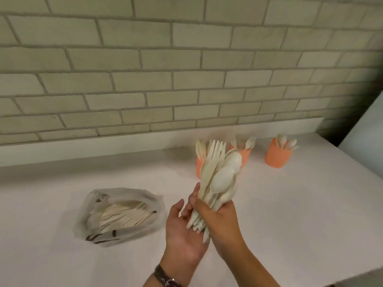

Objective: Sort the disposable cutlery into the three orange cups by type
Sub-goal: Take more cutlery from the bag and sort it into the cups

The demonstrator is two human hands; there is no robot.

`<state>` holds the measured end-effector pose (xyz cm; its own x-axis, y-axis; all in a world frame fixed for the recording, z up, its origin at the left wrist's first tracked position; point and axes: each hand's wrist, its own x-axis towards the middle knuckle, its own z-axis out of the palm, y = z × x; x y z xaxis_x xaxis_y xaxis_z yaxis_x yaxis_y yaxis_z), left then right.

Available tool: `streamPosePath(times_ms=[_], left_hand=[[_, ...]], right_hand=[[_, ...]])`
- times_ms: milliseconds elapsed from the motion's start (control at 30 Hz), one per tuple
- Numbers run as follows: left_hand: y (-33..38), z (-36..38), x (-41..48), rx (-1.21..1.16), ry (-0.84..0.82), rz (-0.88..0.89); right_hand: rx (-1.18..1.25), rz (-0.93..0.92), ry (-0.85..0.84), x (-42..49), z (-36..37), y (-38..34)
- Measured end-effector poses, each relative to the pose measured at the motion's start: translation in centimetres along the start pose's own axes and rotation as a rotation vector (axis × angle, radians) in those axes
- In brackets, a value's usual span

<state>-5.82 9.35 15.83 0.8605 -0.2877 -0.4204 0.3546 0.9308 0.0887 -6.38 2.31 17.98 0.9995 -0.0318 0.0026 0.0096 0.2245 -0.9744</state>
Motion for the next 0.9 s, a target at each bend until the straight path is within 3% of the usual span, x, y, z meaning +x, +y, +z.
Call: streamPosePath(times_ms=[200, 433, 633, 767, 900], left_hand=[[-12.1, 0.9, 1.0, -0.043, 0.029, -0.026], [-22.5, 1.3, 2.4, 0.064, 0.006, -0.065], [-26.1, 2.5, 2.8, 0.684, 0.116, 0.275], [-25.9, 4.1, 4.6, 1.125, 0.045, 0.475], [-25.7, 6.1, 7.7, 1.330, -0.008, 0.606]], right_hand=[[-0.165, 0.035, 0.095, -2.9, -11.0, -0.4], [-0.015, 0.151, 0.081, -4.8, -21.6, -2.5], [0.061, 0.187, 0.001, -4.2, -27.4, -4.6], [0.125, 0.267, -0.048, -2.8, -29.9, -5.2], [0.073, 0.318, -0.017, -0.4, -31.6, -5.0]])
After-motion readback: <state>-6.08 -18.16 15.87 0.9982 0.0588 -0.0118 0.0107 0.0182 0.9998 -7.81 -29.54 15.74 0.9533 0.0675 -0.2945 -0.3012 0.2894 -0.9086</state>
